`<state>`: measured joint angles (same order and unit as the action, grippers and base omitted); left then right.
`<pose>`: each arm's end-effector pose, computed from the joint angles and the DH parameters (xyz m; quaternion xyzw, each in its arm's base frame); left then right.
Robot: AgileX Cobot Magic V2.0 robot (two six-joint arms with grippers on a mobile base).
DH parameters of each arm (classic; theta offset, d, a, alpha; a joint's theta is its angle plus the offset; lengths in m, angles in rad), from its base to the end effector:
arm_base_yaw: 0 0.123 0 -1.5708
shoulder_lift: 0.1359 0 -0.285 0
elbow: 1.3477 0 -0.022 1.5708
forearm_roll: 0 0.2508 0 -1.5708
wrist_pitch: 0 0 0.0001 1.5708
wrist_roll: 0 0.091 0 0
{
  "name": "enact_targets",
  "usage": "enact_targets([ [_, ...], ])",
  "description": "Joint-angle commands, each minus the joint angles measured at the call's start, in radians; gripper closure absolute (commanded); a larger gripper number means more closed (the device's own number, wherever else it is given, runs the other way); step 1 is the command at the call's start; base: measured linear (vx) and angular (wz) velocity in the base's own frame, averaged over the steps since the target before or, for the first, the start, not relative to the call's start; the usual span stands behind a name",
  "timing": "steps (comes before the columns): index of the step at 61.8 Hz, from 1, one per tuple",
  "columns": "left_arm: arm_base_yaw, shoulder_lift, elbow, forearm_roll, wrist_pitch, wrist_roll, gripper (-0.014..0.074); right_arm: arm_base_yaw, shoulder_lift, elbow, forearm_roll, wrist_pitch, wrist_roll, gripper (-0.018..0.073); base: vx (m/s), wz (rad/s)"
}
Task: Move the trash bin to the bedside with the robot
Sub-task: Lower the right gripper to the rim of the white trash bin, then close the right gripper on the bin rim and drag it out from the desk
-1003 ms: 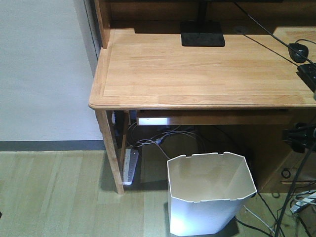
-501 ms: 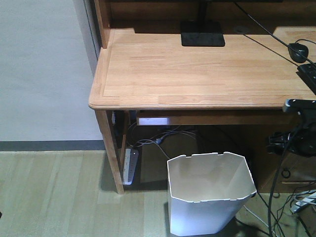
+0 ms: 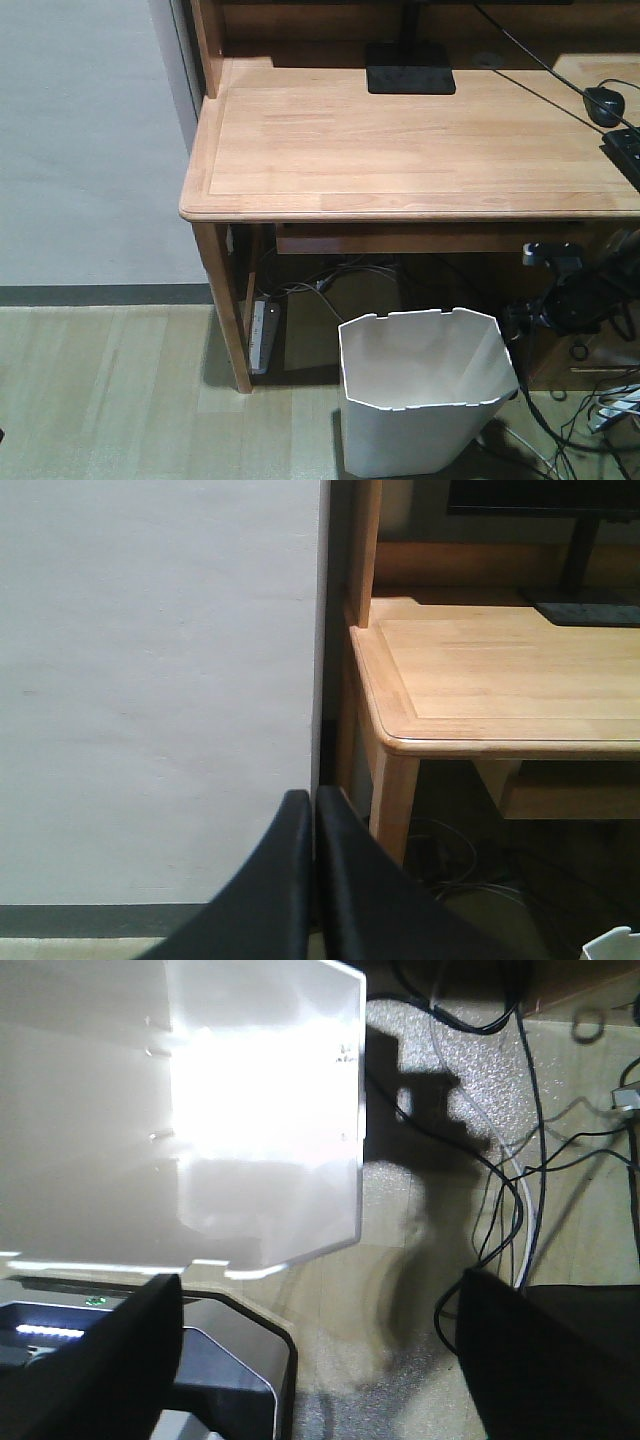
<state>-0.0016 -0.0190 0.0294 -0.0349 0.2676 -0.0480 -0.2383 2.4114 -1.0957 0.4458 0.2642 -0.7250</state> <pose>0.0546 -0.0009 0.1801 -0.0279 0.7707 -0.0301 0.6359 0.3428 -0.0727 -0.0362 -0.0301 0.9966 0.0409 0.0643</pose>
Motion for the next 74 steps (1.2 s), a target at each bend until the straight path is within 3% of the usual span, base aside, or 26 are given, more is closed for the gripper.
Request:
enact_targets([
  [1,-0.006,-0.01,0.028,-0.009,-0.074,-0.008,0.0602,-0.008,0.043,-0.082,0.003,-0.01,-0.035,0.0021,0.0,0.0],
  [56,-0.006,-0.01,0.028,-0.009,-0.074,-0.008,0.0602,-0.008,0.556,-0.657,0.002,0.135,-0.052,0.0032,0.0,0.0],
  [66,-0.006,-0.01,0.028,-0.009,-0.074,-0.008,0.0602,-0.008,0.619,-0.743,0.012,0.172,-0.051,0.0122,0.0,0.0],
  [74,-0.006,-0.01,0.028,-0.009,-0.074,-0.008,0.0602,-0.008,0.662,-0.815,0.035,0.249,-0.055,0.0321,0.0,0.0],
])
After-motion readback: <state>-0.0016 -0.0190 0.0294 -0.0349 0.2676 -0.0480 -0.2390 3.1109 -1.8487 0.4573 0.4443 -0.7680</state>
